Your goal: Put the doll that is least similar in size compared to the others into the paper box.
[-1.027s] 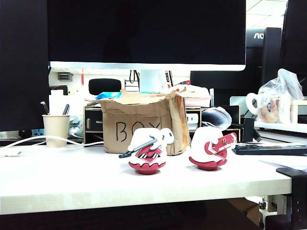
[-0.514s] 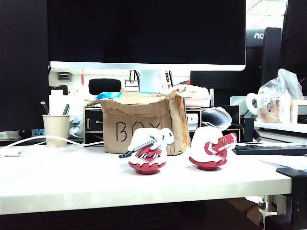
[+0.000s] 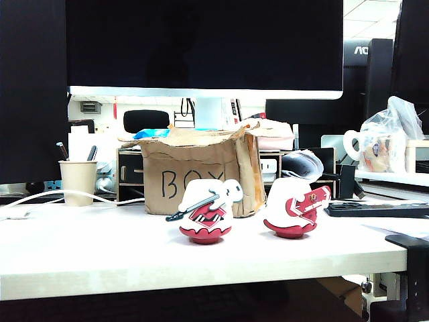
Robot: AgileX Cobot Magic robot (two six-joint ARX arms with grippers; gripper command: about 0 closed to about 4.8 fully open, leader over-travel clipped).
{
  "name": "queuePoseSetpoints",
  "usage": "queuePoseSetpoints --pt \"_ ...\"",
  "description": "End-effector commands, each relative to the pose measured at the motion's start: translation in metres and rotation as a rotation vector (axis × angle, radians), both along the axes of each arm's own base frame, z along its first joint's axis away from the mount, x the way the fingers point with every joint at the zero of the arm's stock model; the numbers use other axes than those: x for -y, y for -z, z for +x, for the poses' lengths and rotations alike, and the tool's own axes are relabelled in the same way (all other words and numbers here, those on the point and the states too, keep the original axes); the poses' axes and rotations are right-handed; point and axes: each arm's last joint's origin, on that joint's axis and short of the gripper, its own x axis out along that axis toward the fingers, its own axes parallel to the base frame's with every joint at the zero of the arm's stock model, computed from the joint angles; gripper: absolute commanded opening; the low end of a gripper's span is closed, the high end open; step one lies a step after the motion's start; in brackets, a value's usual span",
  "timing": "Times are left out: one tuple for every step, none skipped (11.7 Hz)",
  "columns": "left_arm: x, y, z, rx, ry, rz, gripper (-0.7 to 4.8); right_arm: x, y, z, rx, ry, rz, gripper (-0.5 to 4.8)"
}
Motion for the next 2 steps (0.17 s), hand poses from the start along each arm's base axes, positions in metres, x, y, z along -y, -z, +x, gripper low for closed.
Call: queuePoseSetpoints --pt "-0.0001 -0.0012 0.0 0.01 0.0 0.003 -0.05 0.0001 -0.0006 0.0002 0.017 0.005 0.002 -0.05" --pt "0.0 -0.0012 0.0 0.01 0.001 0.003 -0.05 0.0001 -0.0006 0.0002 0.017 0.005 0.002 -0.05"
